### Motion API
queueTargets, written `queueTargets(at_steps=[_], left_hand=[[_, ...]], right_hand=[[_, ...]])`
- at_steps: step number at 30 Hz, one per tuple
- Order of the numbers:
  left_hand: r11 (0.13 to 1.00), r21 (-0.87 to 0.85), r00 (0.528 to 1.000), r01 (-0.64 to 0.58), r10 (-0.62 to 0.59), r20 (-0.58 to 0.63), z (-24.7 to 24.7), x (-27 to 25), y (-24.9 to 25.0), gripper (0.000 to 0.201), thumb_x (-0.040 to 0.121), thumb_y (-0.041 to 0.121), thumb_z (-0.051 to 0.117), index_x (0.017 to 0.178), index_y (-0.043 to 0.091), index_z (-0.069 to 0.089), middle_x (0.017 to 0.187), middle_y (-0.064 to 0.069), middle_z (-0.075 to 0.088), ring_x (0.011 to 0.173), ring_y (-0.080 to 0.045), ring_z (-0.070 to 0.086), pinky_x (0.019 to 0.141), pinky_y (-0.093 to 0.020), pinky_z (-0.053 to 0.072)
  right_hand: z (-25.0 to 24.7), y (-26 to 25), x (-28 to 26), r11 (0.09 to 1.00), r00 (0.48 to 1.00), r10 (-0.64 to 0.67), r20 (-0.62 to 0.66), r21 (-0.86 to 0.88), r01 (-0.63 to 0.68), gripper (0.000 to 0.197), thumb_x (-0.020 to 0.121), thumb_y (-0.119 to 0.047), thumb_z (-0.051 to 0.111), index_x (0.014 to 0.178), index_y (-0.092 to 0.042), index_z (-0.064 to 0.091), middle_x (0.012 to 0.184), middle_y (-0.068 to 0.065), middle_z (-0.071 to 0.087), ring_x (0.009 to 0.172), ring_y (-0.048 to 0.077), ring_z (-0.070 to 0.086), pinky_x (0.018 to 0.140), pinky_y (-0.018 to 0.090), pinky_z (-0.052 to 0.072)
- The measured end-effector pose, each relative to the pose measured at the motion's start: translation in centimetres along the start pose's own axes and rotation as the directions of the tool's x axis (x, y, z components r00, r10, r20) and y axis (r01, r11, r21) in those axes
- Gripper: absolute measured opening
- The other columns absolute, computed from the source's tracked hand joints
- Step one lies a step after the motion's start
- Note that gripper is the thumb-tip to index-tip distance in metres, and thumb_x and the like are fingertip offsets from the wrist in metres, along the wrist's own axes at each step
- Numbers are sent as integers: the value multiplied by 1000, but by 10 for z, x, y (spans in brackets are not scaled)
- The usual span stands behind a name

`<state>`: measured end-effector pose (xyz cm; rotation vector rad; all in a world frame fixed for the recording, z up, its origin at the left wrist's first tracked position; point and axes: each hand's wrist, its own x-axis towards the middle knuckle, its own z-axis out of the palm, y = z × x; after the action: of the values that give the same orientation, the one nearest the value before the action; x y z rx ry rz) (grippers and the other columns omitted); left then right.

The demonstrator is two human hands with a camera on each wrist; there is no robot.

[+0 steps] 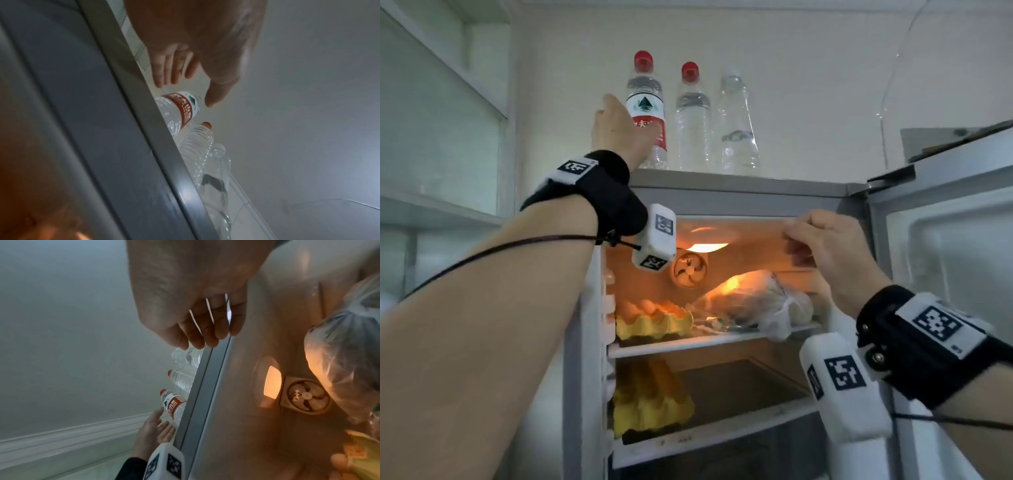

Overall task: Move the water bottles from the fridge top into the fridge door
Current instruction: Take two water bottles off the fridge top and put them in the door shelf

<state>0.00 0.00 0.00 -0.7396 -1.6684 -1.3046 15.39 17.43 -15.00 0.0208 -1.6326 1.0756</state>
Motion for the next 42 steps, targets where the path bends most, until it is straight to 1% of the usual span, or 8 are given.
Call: queueTargets(at_steps=[6,11,18,21,26,33,36,42], left_hand=[[984,136,984,113,-130,122,28,23,-12,89,73,43,75,140,6,30,136,-16,53,123,-36,55,100,-43,45],[974,168,977,154,-176,125,30,28,-13,86,72,39,77,138,6,34,134,-15,56,120,-36,57,97,-43,45],[987,-163,999,-13,18,28,5,-5,-6,71,80,35,72,133,5,35,111,-3,53,94,-21,56,78,-29,43],[940,-337,999,-49,47,-16,-13,-26,0,66,78,33,74,128,10,37,111,-1,57,94,-18,62,81,-32,55],[888,-455,997,-70,72,-14,-37,-57,-4,63,72,32,78,118,19,37,107,-1,59,94,-17,66,81,-40,62],[889,-455,998,58,-58,14,-48,-95,-21,67,68,36,78,119,14,40,109,-6,62,93,-22,69,77,-41,62],[867,-484,993,119,-97,69,-49,-108,-30,75,62,40,78,120,15,39,112,-10,63,93,-28,70,74,-47,62],[871,-464,986,160,-119,118,-44,-124,-43,65,71,36,78,120,20,39,102,-1,61,91,-20,68,79,-44,62]], right_hand=[[-8,15,1,999,999,-31,-43,-44,29,19,89,-10,58,71,-3,61,65,10,56,58,18,50,57,26,44],[-10,20,2,998,998,-39,-52,-50,37,19,89,-9,58,73,1,62,64,10,56,57,17,50,57,26,45],[4,10,15,999,998,-18,-65,-52,15,23,87,-12,60,65,-9,60,61,6,57,57,17,51,59,29,45],[22,-14,34,996,996,-65,-63,-68,61,23,86,-10,60,64,-10,59,61,8,57,54,17,51,58,31,46],[65,-60,78,959,975,-207,-74,-215,187,11,70,-31,61,65,-25,54,77,7,65,81,35,64,83,53,54],[119,-80,124,860,969,-246,-26,-468,205,17,79,-31,57,77,-19,46,74,-1,51,64,16,50,58,25,38],[130,-71,141,789,986,-166,-26,-603,117,64,77,-43,60,127,-7,42,117,12,55,104,31,56,90,43,47],[140,-64,152,597,986,-162,-31,-799,73,88,72,-61,59,130,2,38,127,23,55,114,43,54,100,51,42]])
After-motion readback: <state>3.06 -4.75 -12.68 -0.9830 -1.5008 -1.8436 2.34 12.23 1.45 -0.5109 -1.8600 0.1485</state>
